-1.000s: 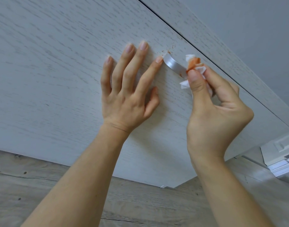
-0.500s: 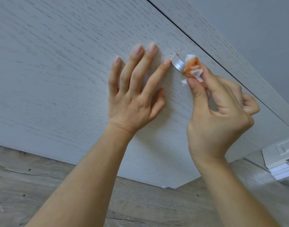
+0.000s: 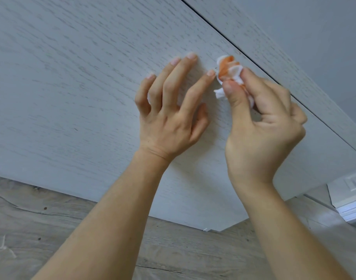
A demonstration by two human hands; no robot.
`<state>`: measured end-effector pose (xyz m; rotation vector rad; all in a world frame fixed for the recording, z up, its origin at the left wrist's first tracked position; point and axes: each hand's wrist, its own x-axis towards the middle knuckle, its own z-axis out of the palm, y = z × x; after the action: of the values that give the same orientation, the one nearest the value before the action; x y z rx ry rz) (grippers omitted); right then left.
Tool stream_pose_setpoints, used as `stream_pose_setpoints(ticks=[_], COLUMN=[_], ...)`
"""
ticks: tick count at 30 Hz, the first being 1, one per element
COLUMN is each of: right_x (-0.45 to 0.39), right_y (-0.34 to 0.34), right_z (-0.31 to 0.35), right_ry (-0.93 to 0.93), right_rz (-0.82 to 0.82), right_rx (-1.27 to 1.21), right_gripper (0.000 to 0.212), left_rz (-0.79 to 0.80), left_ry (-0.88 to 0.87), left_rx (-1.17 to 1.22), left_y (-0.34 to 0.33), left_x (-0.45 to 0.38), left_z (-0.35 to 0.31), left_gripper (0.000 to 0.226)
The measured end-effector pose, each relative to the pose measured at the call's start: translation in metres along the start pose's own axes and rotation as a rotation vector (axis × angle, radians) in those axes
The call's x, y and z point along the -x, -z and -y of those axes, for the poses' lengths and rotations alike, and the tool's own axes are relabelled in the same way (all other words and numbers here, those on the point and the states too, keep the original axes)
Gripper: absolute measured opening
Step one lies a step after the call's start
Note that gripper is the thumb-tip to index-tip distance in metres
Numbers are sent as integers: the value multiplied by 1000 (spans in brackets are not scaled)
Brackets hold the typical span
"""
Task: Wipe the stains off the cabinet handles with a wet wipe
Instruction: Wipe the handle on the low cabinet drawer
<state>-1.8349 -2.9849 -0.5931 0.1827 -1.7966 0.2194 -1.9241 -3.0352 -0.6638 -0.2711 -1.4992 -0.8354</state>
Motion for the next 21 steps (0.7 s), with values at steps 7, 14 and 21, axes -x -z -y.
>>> stream_pose_setpoints(ticks=[7, 14, 21], right_x=[-1, 3, 0], right_y=[0, 12, -6], right_z=[4, 0, 7], right_ry=[-24, -243, -73], right_rz=[-9, -80, -80], right_rx=[31, -89, 1], right_gripper=[13, 12, 12], left_rz=[12, 13, 9], left_ry=[8, 58, 58], left_rx=[42, 85, 79], left_y=[2, 4, 3], left_x=[0, 0, 1], left_z=[1, 1, 2], left_gripper=[41, 43, 43])
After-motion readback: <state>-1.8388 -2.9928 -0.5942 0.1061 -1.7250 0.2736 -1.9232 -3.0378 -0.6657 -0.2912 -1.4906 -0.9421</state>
